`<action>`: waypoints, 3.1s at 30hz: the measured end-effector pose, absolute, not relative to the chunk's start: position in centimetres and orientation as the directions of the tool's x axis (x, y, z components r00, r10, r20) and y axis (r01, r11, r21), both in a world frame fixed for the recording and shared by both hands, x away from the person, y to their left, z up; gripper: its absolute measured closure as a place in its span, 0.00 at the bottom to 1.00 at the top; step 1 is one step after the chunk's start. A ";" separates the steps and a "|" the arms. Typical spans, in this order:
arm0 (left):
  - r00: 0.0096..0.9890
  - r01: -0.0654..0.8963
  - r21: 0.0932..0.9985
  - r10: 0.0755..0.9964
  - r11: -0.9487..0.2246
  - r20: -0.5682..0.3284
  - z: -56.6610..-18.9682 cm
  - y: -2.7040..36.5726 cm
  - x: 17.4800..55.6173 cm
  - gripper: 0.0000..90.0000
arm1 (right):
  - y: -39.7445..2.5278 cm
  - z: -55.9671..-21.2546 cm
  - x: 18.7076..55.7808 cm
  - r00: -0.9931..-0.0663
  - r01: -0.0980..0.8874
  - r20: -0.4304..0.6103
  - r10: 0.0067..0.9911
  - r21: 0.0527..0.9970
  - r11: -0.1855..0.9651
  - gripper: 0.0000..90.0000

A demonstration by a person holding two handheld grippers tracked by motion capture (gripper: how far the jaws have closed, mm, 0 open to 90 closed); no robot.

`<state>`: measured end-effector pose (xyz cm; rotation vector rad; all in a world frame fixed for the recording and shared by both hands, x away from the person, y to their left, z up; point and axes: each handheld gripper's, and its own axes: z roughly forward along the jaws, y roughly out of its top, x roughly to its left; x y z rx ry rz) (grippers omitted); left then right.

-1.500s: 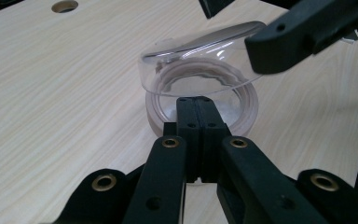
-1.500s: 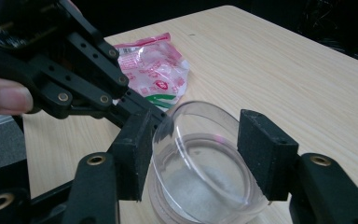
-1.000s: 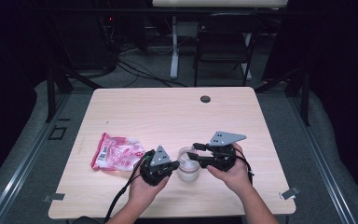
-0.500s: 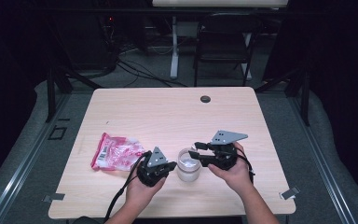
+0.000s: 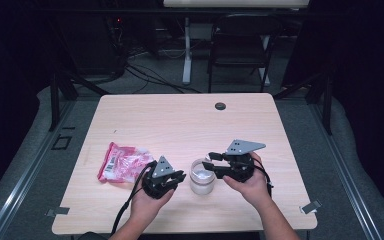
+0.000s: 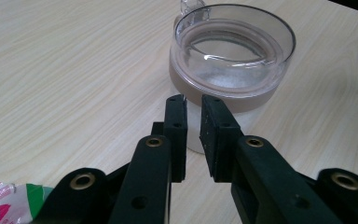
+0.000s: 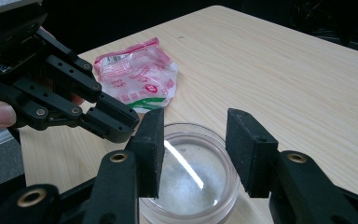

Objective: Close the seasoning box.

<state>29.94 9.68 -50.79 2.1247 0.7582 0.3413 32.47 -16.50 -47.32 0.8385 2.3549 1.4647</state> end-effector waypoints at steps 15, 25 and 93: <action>0.745 0.408 0.798 0.667 -0.443 -0.011 -50.3 11.4 30.4 0.74 | -16.7 -47.2 32.5 -0.803 0.341 0.094 0.589 0.883 0.323 0.63; 0.673 0.425 0.818 0.740 -0.386 0.000 -49.4 15.2 31.2 0.62 | -16.9 -47.1 32.5 -0.798 0.341 0.091 0.596 0.884 0.320 0.62; 0.480 0.563 0.770 0.877 -0.301 -0.008 -55.1 26.5 31.8 0.50 | -21.6 -54.3 36.2 -0.493 0.564 0.129 0.860 0.800 0.204 0.53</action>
